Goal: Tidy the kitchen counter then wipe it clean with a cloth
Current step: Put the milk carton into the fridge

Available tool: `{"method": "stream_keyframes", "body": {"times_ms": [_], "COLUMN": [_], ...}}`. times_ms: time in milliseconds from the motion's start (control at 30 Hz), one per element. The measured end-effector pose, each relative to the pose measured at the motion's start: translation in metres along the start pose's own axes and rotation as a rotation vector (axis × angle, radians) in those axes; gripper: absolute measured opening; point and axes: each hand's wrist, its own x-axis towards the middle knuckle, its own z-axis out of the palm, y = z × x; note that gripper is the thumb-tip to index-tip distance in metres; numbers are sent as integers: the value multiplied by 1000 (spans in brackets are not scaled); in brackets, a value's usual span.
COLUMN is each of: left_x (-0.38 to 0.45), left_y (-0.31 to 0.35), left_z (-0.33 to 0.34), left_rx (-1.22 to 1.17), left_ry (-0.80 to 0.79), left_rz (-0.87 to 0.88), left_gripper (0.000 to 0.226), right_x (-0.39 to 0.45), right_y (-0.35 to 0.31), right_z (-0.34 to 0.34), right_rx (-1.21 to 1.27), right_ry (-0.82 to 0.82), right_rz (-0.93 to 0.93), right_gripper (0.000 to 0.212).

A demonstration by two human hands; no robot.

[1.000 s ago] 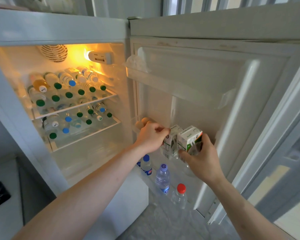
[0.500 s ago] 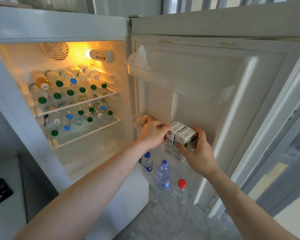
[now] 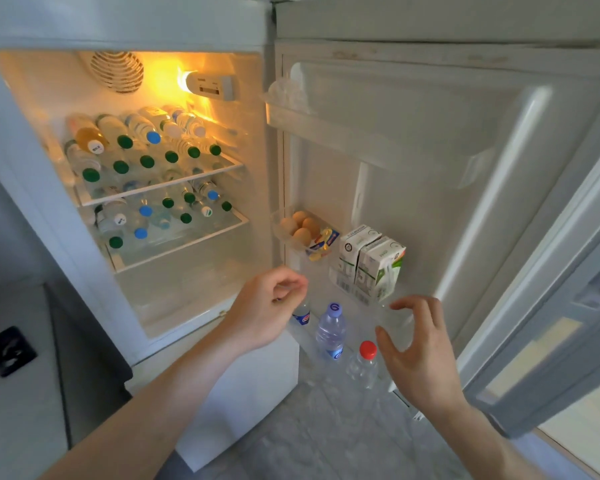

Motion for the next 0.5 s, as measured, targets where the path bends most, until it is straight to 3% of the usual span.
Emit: {"method": "stream_keyframes", "body": {"times_ms": [300, 500], "left_x": [-83, -108], "left_y": [8, 17], "left_z": [-22, -12], "left_rx": [170, 271], "left_ry": [119, 223], "left_rz": [-74, -152], "left_gripper": [14, 15], "right_x": [-8, 9], "right_y": [3, 8], "right_z": [5, -22], "right_rx": [-89, 3], "right_ry": [-110, -355], "right_rz": [-184, -336], "right_gripper": [40, 31]}}
